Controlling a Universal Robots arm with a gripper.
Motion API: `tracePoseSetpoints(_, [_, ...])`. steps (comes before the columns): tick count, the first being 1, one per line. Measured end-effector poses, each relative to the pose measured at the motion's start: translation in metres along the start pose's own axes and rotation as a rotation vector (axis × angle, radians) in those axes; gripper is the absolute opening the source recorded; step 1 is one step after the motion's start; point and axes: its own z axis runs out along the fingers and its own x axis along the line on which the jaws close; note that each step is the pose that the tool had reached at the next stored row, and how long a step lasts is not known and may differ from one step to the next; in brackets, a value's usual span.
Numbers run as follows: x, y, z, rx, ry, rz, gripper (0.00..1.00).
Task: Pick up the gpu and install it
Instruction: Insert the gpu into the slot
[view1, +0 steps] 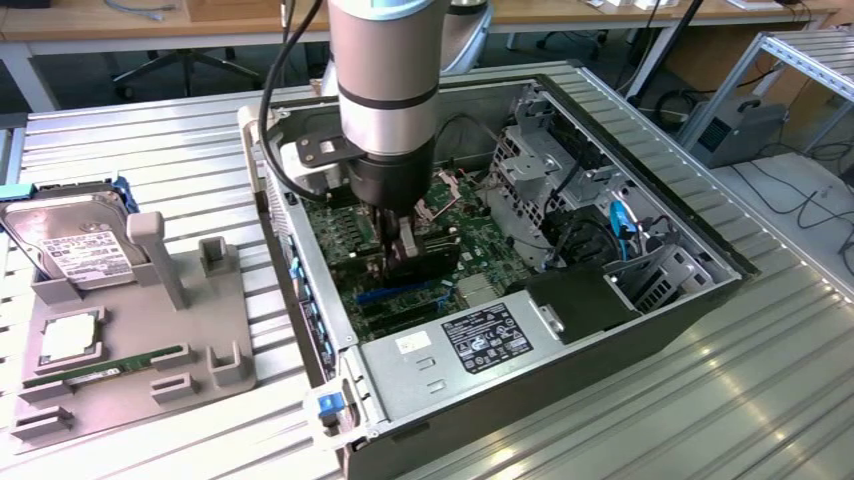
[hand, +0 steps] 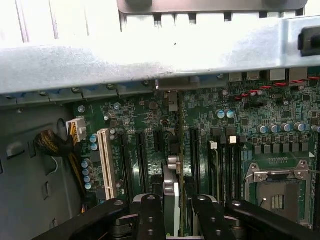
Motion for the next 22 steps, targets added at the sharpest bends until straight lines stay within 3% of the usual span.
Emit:
tracePoseSetpoints(15, [-0.0002,0.0007,0.0044,-0.0001,0.0001,0.0,0.27])
tracePoseSetpoints(16, [-0.0002,0.0008,0.0045,-0.0018,0.0001,0.0,0.27])
tracePoseSetpoints(18, [-0.0003,0.0008,0.0047,-0.0136,0.0007,0.0,0.27])
tracePoseSetpoints(22, [-0.0002,0.0008,0.0045,-0.0159,0.0012,0.0,0.27])
